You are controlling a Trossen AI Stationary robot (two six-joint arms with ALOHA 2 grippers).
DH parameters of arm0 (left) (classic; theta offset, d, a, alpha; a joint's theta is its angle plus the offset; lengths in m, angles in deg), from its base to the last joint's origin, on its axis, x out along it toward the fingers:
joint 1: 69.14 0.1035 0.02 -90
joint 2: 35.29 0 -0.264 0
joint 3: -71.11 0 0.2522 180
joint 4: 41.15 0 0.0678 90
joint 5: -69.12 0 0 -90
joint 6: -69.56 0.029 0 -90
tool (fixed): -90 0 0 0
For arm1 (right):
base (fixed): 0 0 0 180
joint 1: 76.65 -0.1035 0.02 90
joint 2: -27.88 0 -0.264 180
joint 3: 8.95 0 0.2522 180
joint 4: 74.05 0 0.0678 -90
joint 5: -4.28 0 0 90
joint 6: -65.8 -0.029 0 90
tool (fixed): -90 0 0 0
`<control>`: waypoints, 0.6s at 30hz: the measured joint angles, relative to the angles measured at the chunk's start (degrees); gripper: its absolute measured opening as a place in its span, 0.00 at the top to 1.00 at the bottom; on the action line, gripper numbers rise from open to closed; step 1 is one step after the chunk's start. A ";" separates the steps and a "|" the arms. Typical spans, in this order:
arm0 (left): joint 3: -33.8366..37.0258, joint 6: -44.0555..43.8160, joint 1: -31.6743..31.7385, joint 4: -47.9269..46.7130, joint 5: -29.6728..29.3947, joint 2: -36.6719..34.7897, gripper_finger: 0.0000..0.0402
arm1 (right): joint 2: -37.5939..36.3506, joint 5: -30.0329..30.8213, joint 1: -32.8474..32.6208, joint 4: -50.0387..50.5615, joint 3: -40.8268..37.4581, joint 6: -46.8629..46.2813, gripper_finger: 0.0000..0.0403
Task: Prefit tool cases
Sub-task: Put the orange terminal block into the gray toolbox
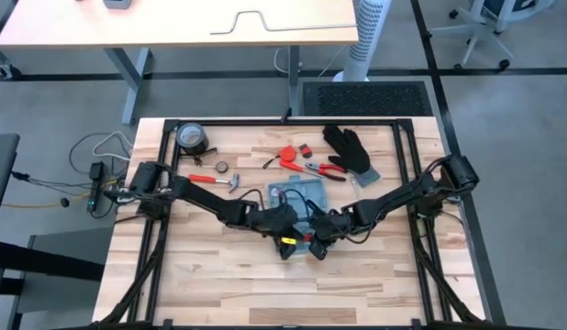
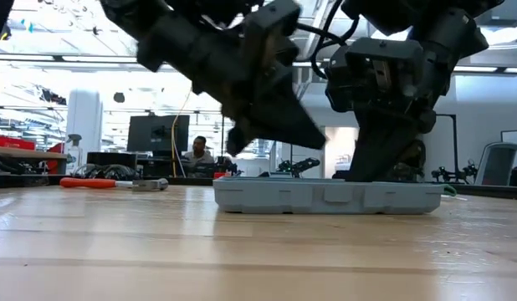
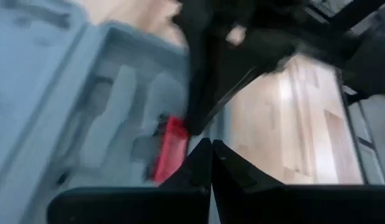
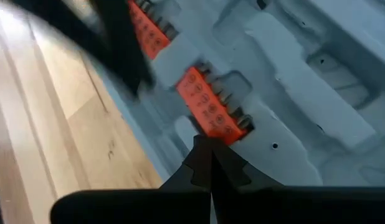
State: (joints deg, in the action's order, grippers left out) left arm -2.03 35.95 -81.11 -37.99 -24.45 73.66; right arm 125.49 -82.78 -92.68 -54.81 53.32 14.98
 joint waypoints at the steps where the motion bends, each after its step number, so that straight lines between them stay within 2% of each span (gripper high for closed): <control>1: -0.94 0.25 0.09 0.39 0.77 0.91 1.00 | 0.10 0.02 0.00 0.00 0.01 -0.10 1.00; 9: -4.88 0.66 0.16 -0.68 2.01 7.14 1.00 | 0.13 1.30 0.52 0.10 0.01 -0.31 1.00; 18: -4.96 0.77 0.31 -1.22 1.93 6.26 1.00 | -1.30 1.76 0.48 1.22 -0.01 -1.18 1.00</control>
State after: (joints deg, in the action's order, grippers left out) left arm -6.99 36.72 -80.80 -39.21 -22.52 79.92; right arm 124.18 -81.02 -92.20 -53.59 53.31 13.79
